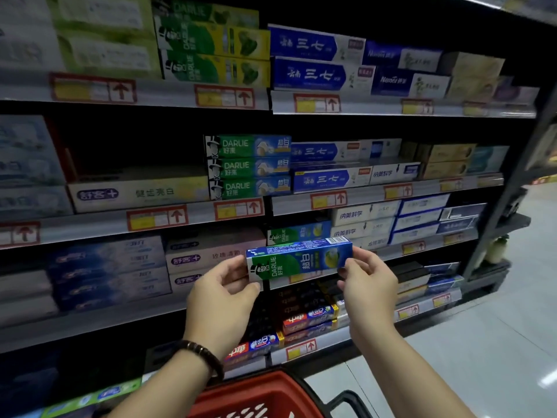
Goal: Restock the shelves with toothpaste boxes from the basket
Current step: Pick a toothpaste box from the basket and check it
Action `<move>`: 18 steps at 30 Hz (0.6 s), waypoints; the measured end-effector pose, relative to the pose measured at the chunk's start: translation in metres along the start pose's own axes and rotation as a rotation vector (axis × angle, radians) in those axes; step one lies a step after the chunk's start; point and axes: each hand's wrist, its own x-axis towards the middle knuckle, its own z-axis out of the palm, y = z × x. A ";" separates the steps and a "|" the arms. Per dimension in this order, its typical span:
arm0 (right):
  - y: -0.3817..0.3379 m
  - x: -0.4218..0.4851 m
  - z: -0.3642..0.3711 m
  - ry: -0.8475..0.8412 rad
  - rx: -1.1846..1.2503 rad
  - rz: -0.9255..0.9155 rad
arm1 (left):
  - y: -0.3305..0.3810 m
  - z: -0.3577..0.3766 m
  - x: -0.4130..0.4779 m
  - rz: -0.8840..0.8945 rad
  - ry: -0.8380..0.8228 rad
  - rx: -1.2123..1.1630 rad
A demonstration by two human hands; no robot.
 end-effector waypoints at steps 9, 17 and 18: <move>0.025 0.060 0.024 -0.025 0.015 0.005 | -0.009 0.039 0.053 0.100 -0.139 0.117; 0.038 0.112 0.059 -0.041 0.098 0.022 | -0.017 0.065 0.086 0.093 -0.223 0.146; 0.037 0.117 0.063 -0.047 0.104 0.015 | -0.019 0.067 0.090 0.093 -0.227 0.130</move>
